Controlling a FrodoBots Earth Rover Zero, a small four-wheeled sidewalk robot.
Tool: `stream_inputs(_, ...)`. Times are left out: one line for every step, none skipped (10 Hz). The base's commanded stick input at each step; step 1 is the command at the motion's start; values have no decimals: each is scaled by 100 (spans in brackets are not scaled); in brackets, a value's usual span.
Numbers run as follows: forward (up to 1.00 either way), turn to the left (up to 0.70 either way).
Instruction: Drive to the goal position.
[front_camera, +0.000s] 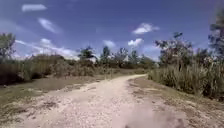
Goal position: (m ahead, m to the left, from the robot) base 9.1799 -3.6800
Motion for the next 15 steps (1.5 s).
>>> stream_inputs(70, -21)
stream_inputs(70, 0)
stream_inputs(70, 0)
stream_inputs(70, 0)
stream_inputs(70, 0)
stream_inputs(70, 0)
stream_inputs(70, 0)
stream_inputs(70, 0)
stream_inputs(70, 0)
stream_inputs(70, 0)
stream_inputs(70, 0)
stream_inputs(70, 0)
stream_inputs(70, 0)
stream_inputs(70, -9)
stream_inputs(70, -19)
